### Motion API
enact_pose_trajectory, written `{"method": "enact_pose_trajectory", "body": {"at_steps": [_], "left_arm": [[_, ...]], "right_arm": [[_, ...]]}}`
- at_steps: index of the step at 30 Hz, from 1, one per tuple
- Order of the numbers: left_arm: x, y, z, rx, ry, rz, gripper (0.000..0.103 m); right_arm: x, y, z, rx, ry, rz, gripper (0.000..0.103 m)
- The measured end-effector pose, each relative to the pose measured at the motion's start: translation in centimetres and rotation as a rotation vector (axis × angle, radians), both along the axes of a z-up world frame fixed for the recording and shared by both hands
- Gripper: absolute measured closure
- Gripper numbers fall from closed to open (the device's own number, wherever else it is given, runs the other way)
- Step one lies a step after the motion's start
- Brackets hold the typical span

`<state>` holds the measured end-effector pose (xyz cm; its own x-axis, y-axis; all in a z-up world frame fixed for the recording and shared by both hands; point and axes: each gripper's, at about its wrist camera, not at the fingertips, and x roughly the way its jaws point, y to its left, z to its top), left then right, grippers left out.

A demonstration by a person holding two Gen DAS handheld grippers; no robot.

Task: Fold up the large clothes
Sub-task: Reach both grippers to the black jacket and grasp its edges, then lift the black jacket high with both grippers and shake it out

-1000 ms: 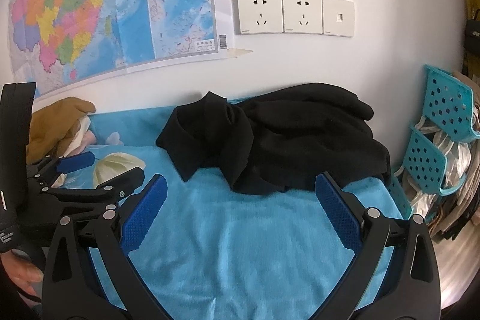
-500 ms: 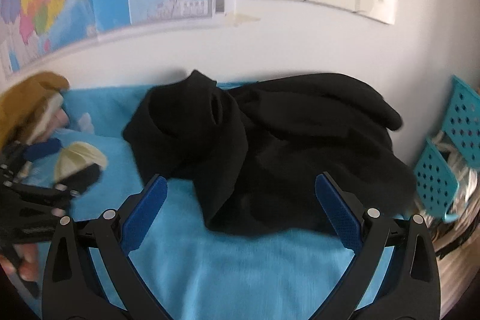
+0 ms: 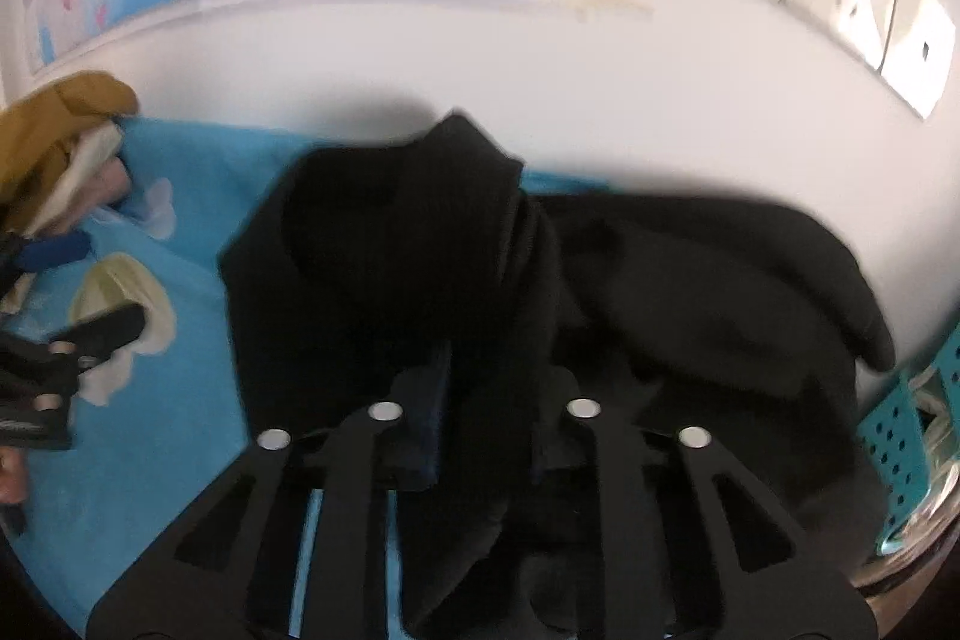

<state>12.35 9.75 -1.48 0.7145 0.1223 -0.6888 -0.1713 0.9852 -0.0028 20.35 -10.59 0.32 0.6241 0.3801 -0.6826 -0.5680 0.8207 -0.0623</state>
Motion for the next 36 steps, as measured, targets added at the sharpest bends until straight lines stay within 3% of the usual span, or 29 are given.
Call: {"method": "enact_pose_trajectory", "body": {"at_steps": [5, 10, 14, 15, 18, 20, 21, 23, 25, 26, 27, 29, 34, 35, 36], "left_arm": [[1.3, 0.1, -0.2, -0.013, -0.008, -0.074, 0.006], [2.8, -2.3, 0.4, -0.007, -0.058, -0.243, 0.006], [3.8, -4.4, 1.1, -0.091, -0.1, -0.412, 0.006], [4.5, -5.2, 0.8, -0.093, -0.086, -0.456, 0.006], [6.7, -6.8, -1.0, -0.03, -0.019, -0.478, 0.007], [8.2, -6.8, -2.2, -0.06, 0.059, -0.491, 0.028], [8.5, -6.3, -2.2, -0.064, 0.063, -0.463, 0.042], [8.8, -5.1, -2.0, -0.125, 0.047, -0.463, 0.06], [8.9, -4.1, -1.8, -0.143, 0.045, -0.455, 0.084], [9.1, -3.9, -1.8, -0.142, 0.047, -0.45, 0.09], [9.3, -3.6, -1.9, -0.134, 0.055, -0.44, 0.092], [9.4, -3.6, -1.9, -0.125, 0.058, -0.445, 0.092], [9.1, -4.4, -2.1, -0.084, 0.051, -0.45, 0.092], [9.2, -4.4, -2.1, -0.079, 0.055, -0.448, 0.092], [9.2, -4.3, -1.8, -0.08, 0.055, -0.449, 0.092]], "right_arm": [[-1.0, -3.7, 5.7, 0.074, -0.11, -0.025, 0.09], [-2.6, -6.8, 11.8, 0.106, -0.269, -0.052, 0.095], [-2.6, -8.3, 13.7, 0.092, -0.297, -0.077, 0.097], [-2.5, -8.9, 13.8, 0.116, -0.269, -0.063, 0.097], [-3.0, -9.3, 13.0, 0.081, -0.269, -0.055, 0.097], [-3.3, -9.5, 12.2, 0.09, -0.228, -0.027, 0.096], [-3.3, -9.6, 11.5, 0.084, -0.203, -0.011, 0.095], [-3.5, -10.0, 10.4, 0.079, -0.167, -0.005, 0.09], [-3.1, -10.4, 8.7, 0.078, -0.099, 0.016, 0.079], [-2.9, -10.4, 7.9, 0.074, -0.063, 0.027, 0.063], [-2.7, -10.2, 7.0, 0.07, -0.027, 0.034, 0.047], [-2.6, -9.5, 5.3, 0.035, 0.002, 0.046, 0.037], [-1.7, -7.5, 2.0, 0.04, 0.131, 0.112, 0.035], [-1.6, -7.2, 1.6, 0.031, 0.14, 0.119, 0.04], [-1.6, -6.5, 0.8, 0.013, 0.172, 0.146, 0.066]]}}
